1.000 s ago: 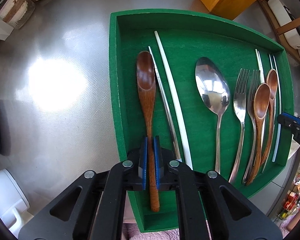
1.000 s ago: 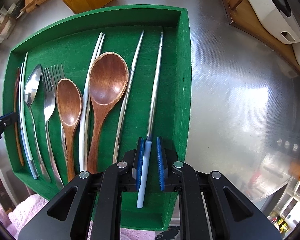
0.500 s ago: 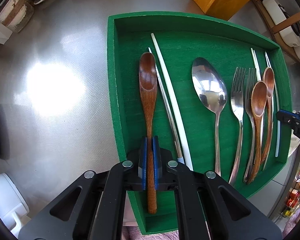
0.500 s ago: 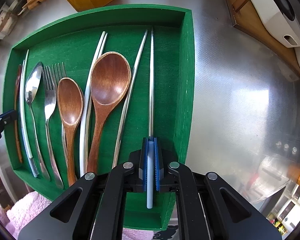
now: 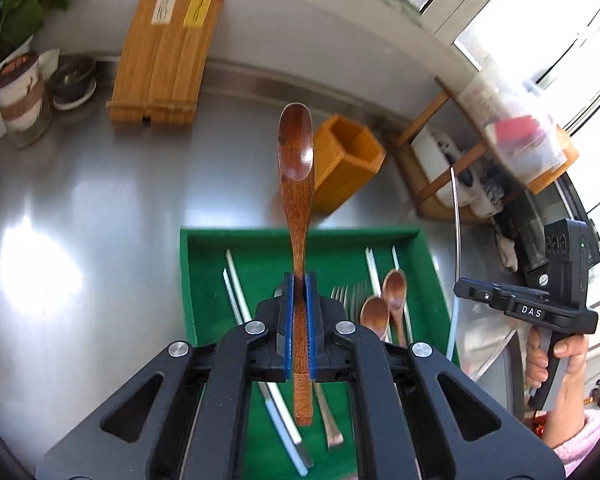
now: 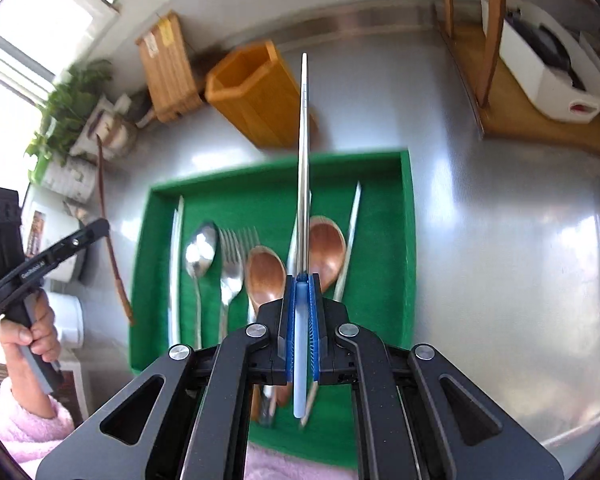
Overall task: Organize utensils
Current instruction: 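Carry both utensils into the orange wooden holder and open both tools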
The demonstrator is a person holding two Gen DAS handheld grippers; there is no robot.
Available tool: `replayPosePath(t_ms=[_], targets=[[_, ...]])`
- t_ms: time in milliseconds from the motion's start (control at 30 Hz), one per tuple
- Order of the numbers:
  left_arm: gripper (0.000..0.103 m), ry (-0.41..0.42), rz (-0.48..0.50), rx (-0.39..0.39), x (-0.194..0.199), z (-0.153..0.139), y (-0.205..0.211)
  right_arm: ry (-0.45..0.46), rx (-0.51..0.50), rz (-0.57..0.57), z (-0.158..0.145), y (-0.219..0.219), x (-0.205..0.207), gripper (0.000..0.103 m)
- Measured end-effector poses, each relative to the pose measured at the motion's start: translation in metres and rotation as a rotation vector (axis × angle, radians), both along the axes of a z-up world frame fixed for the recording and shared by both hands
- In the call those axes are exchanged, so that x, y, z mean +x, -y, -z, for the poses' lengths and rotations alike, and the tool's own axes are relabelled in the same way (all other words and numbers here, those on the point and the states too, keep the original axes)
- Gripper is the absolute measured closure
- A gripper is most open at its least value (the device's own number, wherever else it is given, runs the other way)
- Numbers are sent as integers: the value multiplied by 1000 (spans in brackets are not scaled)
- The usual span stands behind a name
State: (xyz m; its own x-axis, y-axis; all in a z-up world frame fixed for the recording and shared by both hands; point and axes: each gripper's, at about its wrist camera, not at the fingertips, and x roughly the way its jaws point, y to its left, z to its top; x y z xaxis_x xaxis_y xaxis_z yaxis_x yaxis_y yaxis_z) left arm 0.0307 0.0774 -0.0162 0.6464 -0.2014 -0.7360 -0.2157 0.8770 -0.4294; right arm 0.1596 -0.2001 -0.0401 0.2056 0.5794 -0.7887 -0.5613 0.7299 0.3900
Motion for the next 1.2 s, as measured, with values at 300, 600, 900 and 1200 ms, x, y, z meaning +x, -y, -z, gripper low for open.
replayPosePath(t_ms=[300, 600, 900, 1200], targets=[[99, 408, -44, 70, 82, -41, 1, 362, 292, 139, -52, -57, 67, 97], [99, 441, -58, 84, 163, -26, -7, 422, 273, 172, -43, -98, 111, 97], [98, 355, 71, 101, 172, 12, -3, 347, 185, 54, -1, -93, 109, 96], [98, 295, 160, 134, 171, 31, 2, 310, 143, 18, 10, -95, 105, 93]])
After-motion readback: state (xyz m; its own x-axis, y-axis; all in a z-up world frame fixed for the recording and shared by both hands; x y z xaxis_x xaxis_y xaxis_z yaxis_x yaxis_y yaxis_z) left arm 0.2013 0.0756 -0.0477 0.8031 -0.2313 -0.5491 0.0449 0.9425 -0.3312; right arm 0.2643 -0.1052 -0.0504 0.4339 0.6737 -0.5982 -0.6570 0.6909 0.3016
